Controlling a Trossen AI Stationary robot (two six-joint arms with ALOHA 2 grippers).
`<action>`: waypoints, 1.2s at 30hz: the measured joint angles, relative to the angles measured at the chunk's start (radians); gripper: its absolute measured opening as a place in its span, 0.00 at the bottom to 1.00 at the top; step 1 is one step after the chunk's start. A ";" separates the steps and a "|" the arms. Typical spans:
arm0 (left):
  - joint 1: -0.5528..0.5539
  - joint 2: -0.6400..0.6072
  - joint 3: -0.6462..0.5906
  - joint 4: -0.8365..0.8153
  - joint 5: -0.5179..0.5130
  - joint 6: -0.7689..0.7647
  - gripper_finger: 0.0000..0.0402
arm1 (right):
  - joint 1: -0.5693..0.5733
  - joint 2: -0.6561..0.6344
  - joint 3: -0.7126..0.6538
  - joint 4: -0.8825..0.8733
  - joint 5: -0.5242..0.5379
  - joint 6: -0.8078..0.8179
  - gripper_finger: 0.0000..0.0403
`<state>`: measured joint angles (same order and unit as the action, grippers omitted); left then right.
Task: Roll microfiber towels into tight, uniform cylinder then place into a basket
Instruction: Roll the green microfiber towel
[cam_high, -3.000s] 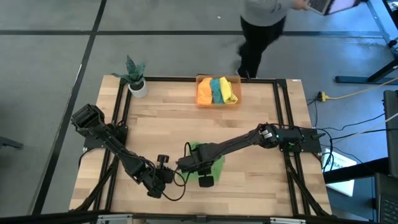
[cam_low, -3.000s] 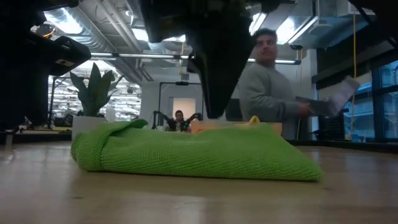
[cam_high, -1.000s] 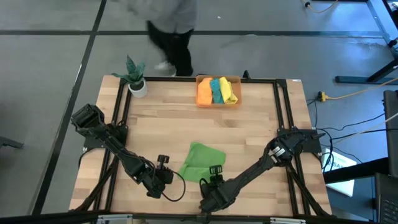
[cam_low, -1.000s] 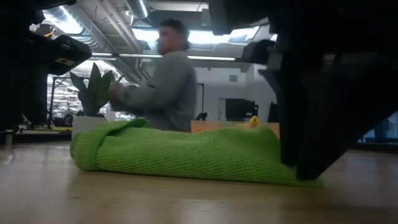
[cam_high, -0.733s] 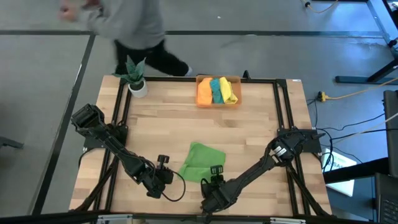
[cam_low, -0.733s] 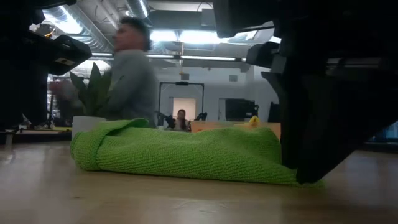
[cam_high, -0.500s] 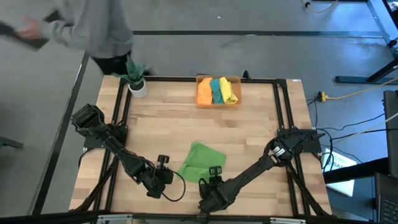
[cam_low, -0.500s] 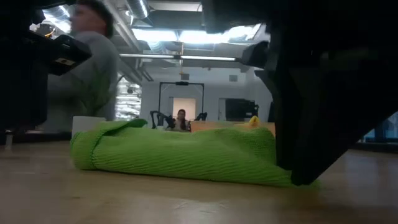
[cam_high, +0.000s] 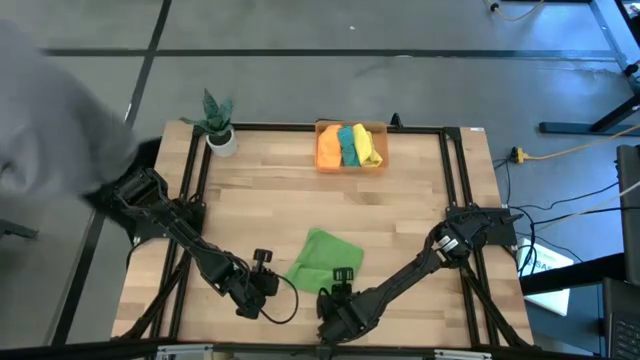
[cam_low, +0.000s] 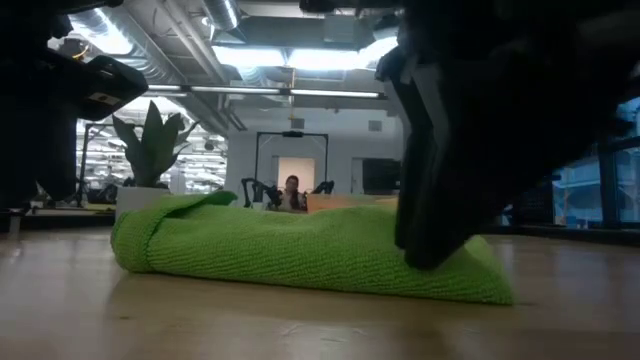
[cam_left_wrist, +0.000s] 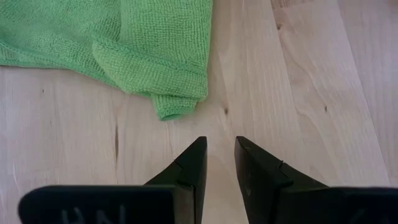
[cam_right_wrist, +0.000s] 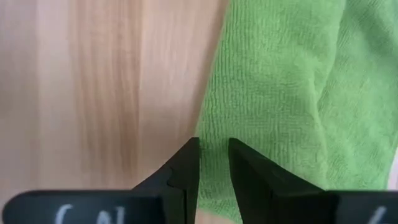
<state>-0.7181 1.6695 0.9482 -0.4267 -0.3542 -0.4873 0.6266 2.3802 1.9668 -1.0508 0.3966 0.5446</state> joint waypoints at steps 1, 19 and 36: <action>0.000 0.000 0.000 0.000 0.000 0.000 0.19 | 0.000 0.000 -0.007 0.002 0.000 0.000 0.22; 0.000 0.000 0.000 0.002 0.000 0.000 0.19 | 0.000 -0.010 -0.105 0.105 0.001 0.029 0.22; 0.000 0.000 0.000 0.003 -0.036 0.006 0.19 | -0.016 -0.005 -0.108 0.076 0.060 0.064 0.01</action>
<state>-0.7185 1.6695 0.9482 -0.4234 -0.3900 -0.4817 0.6109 2.3756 1.8584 -0.9751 0.4564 0.6084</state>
